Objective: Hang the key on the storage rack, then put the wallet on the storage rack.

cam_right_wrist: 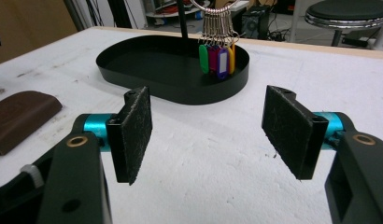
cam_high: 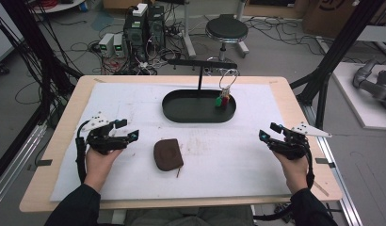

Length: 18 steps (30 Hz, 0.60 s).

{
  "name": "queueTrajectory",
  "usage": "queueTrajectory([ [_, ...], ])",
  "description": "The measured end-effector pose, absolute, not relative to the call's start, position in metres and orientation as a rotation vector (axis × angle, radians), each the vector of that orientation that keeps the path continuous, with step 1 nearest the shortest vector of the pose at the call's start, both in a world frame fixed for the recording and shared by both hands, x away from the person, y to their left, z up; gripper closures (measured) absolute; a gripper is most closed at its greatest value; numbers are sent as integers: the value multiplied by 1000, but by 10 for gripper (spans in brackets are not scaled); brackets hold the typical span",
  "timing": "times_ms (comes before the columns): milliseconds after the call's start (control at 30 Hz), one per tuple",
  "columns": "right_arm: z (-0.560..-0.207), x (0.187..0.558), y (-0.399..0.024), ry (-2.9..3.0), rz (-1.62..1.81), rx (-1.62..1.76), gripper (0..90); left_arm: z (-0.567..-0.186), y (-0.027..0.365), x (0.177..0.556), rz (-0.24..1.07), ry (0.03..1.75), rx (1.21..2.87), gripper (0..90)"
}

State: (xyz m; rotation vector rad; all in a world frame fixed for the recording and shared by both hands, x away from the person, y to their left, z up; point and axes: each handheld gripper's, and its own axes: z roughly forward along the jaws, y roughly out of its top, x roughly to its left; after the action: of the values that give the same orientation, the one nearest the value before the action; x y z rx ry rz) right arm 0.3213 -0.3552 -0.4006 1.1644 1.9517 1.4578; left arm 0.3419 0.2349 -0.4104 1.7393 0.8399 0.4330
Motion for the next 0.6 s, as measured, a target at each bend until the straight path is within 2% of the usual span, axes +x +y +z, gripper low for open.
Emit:
queueTrajectory([
  [367,-403,317,-358,1954,1397,1159,343,-415,220,346,382,823,1783,261],
  [600,-404,318,-358,1953,1379,1149,344,-419,207,347,359,836,1830,334],
])
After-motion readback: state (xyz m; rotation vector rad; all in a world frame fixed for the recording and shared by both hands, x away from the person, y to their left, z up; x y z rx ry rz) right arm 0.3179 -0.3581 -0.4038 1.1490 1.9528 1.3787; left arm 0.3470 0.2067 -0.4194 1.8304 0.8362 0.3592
